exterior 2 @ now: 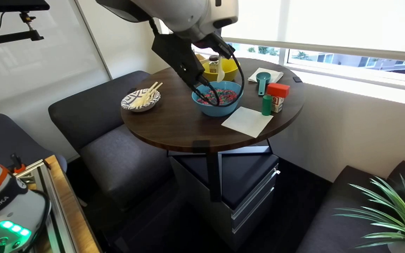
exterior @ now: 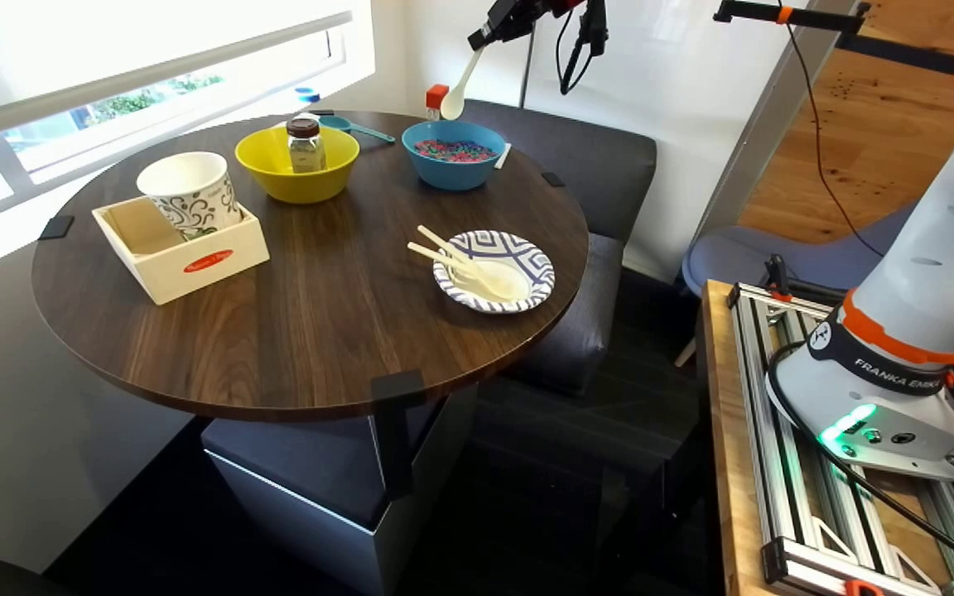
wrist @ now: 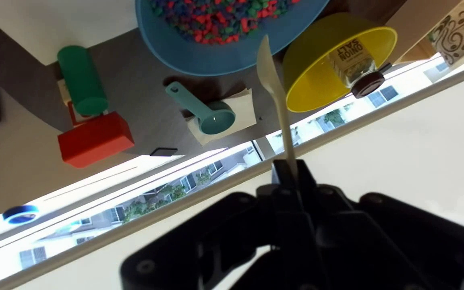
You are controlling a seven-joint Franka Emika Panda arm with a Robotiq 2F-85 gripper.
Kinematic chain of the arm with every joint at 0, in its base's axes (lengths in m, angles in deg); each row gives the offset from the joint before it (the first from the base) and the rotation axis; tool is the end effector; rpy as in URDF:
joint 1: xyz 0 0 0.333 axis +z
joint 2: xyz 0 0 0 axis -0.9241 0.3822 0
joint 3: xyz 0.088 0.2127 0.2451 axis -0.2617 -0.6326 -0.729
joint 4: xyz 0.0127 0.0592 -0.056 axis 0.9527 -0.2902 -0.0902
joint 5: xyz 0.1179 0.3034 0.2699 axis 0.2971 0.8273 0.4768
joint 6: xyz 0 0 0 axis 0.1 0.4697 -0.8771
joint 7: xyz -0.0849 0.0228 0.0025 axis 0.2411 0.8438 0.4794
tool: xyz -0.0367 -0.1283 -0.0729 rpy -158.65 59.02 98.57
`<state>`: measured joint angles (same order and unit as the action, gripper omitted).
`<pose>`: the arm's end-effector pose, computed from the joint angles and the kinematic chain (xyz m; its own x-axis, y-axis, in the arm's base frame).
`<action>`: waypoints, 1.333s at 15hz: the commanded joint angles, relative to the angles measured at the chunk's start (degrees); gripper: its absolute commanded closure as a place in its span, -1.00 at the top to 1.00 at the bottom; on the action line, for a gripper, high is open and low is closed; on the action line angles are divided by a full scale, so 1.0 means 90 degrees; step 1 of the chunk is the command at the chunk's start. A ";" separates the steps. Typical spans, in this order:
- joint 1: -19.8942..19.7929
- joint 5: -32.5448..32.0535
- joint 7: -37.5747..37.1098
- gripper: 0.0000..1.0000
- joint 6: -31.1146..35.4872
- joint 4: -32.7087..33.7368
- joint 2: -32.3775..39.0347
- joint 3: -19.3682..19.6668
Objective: Remove the spoon from the blue bowl and put it on the white plate
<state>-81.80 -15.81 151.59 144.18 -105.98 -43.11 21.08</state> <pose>0.5517 -0.2605 0.3967 0.6636 -0.2742 0.6960 0.0338 -0.9184 -0.3941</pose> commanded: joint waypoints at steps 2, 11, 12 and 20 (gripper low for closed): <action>0.0056 -0.1345 -0.0855 -0.98 -0.1008 -0.0824 -0.1021 -0.0018; 0.0305 -0.2562 -0.2168 -0.98 -0.4627 -0.0727 -0.1430 0.0034; 0.0350 -0.2535 -0.2344 -0.98 -0.4838 -0.0734 -0.1357 -0.0009; 0.0206 -0.1828 -0.2354 -0.98 -0.3613 -0.1142 -0.1480 0.0038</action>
<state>-79.36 -35.92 131.46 104.44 -113.72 -56.36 21.32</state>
